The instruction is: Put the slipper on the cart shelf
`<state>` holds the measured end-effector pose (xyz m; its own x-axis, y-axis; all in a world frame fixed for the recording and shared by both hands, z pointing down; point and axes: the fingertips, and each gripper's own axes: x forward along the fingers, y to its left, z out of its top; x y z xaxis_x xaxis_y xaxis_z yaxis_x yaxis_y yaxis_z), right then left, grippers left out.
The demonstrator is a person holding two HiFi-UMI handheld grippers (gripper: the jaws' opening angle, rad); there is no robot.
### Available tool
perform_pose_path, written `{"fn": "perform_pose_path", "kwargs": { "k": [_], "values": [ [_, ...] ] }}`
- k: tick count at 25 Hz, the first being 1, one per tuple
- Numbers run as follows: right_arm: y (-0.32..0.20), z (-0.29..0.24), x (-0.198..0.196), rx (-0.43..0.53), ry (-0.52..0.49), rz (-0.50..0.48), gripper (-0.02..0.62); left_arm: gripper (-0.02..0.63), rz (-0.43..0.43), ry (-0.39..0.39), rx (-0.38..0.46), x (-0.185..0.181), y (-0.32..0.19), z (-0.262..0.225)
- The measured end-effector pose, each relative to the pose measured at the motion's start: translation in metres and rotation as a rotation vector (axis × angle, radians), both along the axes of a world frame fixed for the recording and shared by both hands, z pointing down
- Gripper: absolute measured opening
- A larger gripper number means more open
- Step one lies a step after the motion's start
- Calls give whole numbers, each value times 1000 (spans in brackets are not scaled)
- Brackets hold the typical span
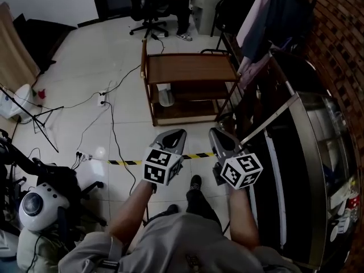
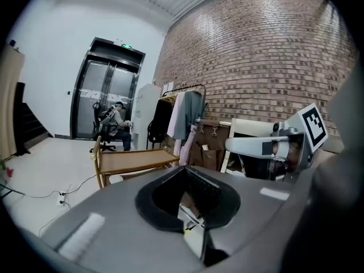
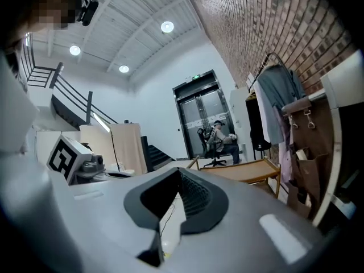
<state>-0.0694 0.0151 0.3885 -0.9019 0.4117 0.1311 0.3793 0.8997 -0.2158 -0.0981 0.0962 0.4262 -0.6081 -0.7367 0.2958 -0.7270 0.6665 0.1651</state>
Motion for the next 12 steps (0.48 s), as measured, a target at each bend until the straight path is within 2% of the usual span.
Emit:
{"fn": "perform_pose_path", "kwargs": {
  "k": [7, 12],
  "values": [
    [-14, 6, -113, 3, 28, -114, 0, 8, -102, 18, -30, -101, -14, 4],
    [-16, 24, -181, 67, 33, -203, 0, 8, -176, 44, -50, -157, -17, 24]
  ]
}}
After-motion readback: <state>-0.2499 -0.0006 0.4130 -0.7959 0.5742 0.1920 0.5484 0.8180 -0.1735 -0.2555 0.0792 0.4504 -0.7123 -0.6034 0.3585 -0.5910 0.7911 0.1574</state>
